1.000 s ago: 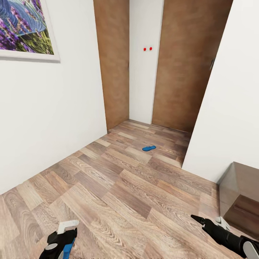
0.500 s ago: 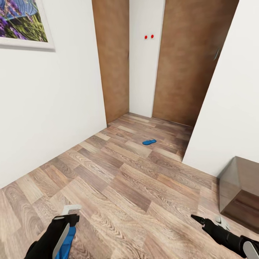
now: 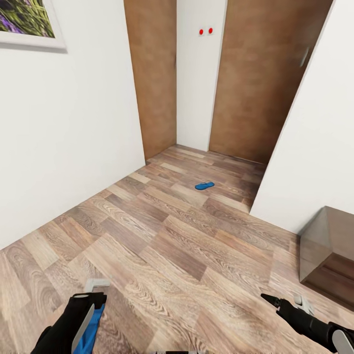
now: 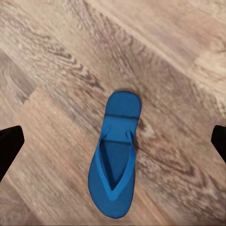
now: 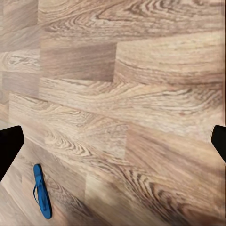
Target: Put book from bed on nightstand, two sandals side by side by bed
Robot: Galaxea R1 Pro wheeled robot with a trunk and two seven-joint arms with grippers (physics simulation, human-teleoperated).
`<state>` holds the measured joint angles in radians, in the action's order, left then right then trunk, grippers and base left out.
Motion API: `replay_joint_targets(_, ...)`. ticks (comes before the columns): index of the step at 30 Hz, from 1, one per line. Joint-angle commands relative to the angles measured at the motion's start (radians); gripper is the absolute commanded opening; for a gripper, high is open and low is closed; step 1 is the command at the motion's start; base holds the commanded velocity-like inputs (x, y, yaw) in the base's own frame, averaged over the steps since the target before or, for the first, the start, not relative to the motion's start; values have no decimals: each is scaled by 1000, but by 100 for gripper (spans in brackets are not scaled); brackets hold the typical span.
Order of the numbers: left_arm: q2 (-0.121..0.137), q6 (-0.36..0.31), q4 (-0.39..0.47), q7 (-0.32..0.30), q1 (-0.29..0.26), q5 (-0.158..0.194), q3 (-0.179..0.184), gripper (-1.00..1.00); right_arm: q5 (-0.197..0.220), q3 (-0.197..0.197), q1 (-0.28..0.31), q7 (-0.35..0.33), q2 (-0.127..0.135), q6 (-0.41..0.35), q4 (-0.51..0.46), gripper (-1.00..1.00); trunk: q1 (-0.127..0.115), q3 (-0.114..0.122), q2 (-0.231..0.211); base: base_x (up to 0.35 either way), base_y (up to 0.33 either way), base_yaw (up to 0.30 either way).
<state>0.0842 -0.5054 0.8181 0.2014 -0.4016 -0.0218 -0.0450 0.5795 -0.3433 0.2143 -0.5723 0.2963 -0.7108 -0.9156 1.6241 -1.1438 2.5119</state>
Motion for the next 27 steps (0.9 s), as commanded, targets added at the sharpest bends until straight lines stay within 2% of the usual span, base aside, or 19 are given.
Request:
replay_joint_targets(1,1,-5,1,1,0,-2,0,100,3,-2,1,-1,0,-7,0,100,0,-5,1,0,0,0)
replay_joint_targets(6,7,-6,1,-19,0,-2,-1,100,3,-2,1,-1,0,-8,0,100,2,-24,2,0,0,0)
replay_joint_targets(8,18,-7,1,-70,0,-1,-1,100,3,-2,0,-1,0,-8,0,100,3,-32,2,0,0,0)
replay_joint_targets(10,45,-7,1,-144,0,-1,-2,100,3,-2,0,-1,0,-8,0,100,4,-40,3,0,0,0)
replay_joint_targets(12,59,-7,1,-179,0,-1,-3,100,3,-2,1,-1,0,-9,0,100,5,-47,3,0,0,0)
replay_joint_targets(27,69,-6,3,-198,0,-3,-3,100,3,-2,1,-1,0,-9,0,100,12,-105,7,0,0,0)
